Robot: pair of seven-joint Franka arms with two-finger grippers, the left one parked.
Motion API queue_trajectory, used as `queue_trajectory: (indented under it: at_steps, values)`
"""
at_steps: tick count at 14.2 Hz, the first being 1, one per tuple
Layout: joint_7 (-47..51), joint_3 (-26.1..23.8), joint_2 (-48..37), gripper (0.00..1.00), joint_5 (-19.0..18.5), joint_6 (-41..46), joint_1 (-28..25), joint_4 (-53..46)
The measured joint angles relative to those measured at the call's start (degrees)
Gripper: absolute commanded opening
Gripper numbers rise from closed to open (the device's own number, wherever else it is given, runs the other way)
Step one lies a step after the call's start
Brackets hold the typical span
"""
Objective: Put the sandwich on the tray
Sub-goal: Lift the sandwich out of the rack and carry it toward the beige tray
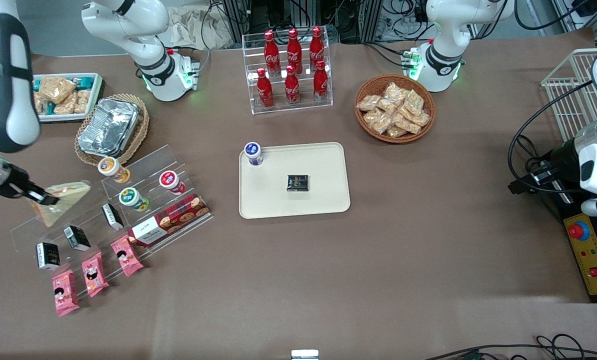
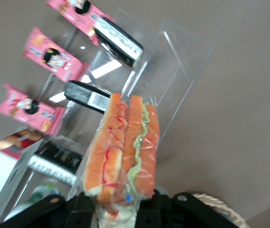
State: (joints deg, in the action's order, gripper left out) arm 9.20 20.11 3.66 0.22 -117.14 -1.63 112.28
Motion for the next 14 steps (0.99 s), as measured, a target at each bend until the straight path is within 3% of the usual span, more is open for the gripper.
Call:
queue_trajectory:
  at_steps: [3,6,10,14]
  values:
    - [-8.96,-1.49,-2.91,0.00,-1.28,12.59,-0.56,-7.80]
    - [-13.56,-6.22,-3.37,0.00,-1.73,18.09,-1.68,-12.76]
    - [-19.00,-15.65,-3.23,0.00,-1.84,19.58,-2.23,-13.23]
    - [-22.77,-28.12,-2.30,0.00,-1.82,19.54,-3.07,-13.27]
